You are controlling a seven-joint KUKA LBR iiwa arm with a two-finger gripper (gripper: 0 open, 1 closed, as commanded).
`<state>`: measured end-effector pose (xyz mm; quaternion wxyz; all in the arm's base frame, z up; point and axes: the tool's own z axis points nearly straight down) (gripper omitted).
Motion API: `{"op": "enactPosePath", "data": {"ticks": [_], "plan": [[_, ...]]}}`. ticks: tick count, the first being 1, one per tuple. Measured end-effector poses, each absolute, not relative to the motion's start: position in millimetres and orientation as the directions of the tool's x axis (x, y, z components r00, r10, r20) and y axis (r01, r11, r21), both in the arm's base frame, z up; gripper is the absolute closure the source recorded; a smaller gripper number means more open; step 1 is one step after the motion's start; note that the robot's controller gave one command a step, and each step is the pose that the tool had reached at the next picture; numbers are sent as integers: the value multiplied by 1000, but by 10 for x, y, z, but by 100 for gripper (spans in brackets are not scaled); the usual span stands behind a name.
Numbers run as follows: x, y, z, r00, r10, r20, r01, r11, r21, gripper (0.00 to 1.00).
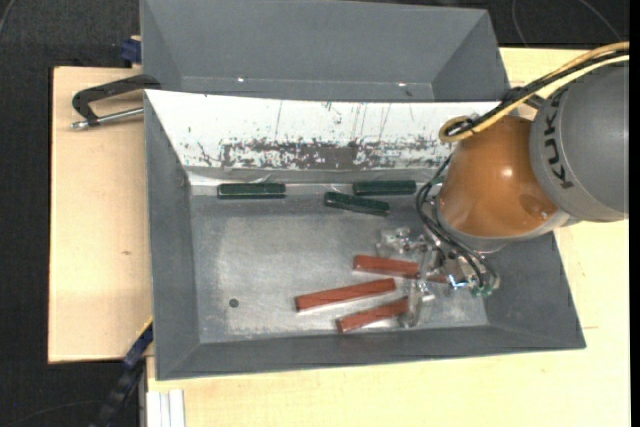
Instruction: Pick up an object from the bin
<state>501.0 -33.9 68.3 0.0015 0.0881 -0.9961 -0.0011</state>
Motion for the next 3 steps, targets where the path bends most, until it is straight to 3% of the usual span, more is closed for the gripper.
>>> {"op": "enactPosePath", "data": {"ticks": [1,2,3], "plan": [[5019,-348,707,-985,-175,-1,-175,985,1,100],[5086,-615,1923,-993,-114,-14,-114,993,-3,100],[5207,-435,2729,-992,-126,-15,-126,992,-2,100]]}}
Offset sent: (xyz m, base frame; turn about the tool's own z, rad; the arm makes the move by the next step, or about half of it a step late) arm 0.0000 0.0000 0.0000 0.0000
